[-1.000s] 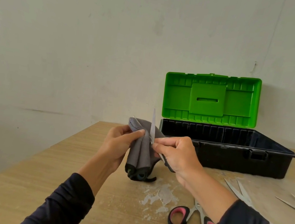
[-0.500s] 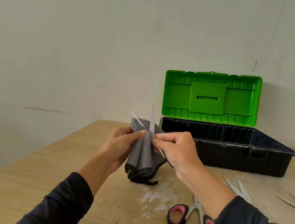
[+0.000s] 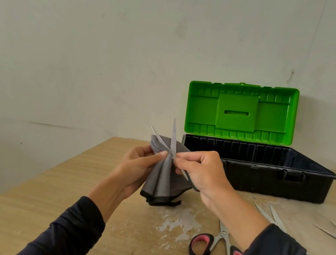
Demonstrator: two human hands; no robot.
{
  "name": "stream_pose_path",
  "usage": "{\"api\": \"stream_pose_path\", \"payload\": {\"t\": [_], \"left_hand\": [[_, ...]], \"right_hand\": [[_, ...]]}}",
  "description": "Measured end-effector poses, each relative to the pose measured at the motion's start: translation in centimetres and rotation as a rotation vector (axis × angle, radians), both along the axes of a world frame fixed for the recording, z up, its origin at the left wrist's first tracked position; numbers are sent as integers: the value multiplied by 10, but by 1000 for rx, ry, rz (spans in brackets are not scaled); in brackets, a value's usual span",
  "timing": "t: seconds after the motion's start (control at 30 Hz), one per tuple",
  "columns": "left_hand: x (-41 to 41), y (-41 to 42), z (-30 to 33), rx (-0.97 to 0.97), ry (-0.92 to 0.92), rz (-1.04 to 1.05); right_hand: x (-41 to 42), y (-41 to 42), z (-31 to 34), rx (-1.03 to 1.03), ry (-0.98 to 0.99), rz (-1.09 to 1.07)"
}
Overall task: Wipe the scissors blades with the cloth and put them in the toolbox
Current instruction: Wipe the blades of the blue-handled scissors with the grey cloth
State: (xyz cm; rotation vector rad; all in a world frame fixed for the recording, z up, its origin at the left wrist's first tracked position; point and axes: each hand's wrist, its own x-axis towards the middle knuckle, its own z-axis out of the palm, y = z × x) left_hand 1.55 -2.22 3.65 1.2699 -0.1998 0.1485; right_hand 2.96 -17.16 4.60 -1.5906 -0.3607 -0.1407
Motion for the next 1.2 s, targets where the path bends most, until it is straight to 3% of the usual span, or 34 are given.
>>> {"api": "stream_pose_path", "payload": {"t": [0.2,0.3,0.57,0.9,1.07,1.2], "left_hand": [[2,-4,-3,68,-74,124],[4,2,0,3,-46,194],[8,47,5,-49,-60,315],[5,-5,-3,92,-53,256],[8,-15,-9,58,-64,388],[8,-8,-7,-3,-88,483]], "right_hand": [[-2,4,-5,-72,-97,-37],[-1,-1,-1,-97,-89,-1],[7,-24,23,-371,-104,-63],[-6,-4,1,-663,-614,-440],[-7,-3,-1,-580,-592,-280],[-5,-9,9,-451,-376,-91]]}}
